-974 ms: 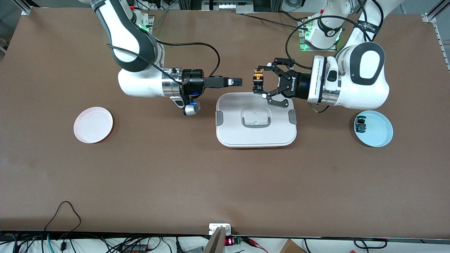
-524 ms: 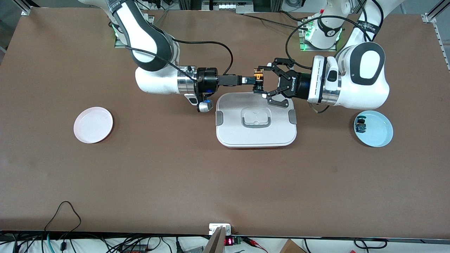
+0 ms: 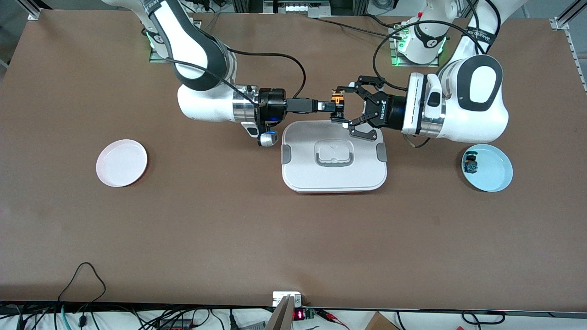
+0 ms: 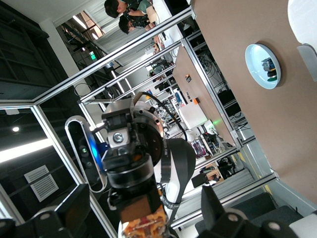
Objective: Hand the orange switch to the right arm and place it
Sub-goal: 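Hold the switch up with the left gripper while the right gripper approaches, then grasp the switch with the right gripper while the left gripper releases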
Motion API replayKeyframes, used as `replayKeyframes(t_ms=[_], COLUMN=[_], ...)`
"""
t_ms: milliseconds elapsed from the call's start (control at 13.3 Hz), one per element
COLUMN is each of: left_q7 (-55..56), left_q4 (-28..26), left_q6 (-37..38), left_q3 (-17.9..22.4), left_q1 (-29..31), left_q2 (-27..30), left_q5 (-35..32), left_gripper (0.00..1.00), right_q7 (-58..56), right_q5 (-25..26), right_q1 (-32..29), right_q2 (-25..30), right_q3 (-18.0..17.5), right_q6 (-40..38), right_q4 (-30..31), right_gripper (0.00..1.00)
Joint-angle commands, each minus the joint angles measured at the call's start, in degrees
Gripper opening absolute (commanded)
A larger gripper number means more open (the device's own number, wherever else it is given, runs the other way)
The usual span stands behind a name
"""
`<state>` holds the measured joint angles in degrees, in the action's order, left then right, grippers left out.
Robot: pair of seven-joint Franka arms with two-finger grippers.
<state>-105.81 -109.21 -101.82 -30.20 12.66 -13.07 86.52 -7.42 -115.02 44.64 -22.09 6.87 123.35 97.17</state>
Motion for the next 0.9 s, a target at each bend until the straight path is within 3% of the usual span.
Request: replayKeyframes(t_ms=[0, 300, 599, 674, 749, 824], left_q7=[0.26, 0.25, 0.26, 0.26, 0.17, 0.25], left_q4=[-1.01, -0.92, -0.92, -0.92, -0.92, -0.83], left_q6=[-0.3, -0.3, -0.3, -0.3, -0.22, -0.22], left_q3=[-0.83, -0.83, -0.83, -0.83, -0.83, -0.83], left_q1=[0.88, 0.88, 0.88, 0.88, 0.96, 1.05], left_q2=[1.65, 1.56, 1.47, 1.47, 1.47, 1.47], left_q5=[1.63, 1.63, 1.63, 1.63, 1.63, 1.63], left_gripper=[0.0, 0.0, 0.0, 0.0, 0.0, 0.0], right_q7=[-1.28, -4.61, -5.06, -5.93, -8.2, -10.14], right_q5=[-1.26, -6.09, -6.09, -6.09, -6.01, -6.18], right_q1=[1.32, 1.85, 2.02, 1.94, 1.85, 1.68], right_q2=[-0.15, 0.38, 0.38, 0.38, 0.38, 0.38], right_q3=[0.43, 0.43, 0.51, 0.43, 0.51, 0.51], right_q6=[1.8, 1.89, 1.8, 1.8, 1.89, 1.8], right_q4=[-1.01, -0.66, -0.57, -0.57, -0.49, -0.31], right_gripper=[0.98, 0.98, 0.94, 0.84, 0.62, 0.32])
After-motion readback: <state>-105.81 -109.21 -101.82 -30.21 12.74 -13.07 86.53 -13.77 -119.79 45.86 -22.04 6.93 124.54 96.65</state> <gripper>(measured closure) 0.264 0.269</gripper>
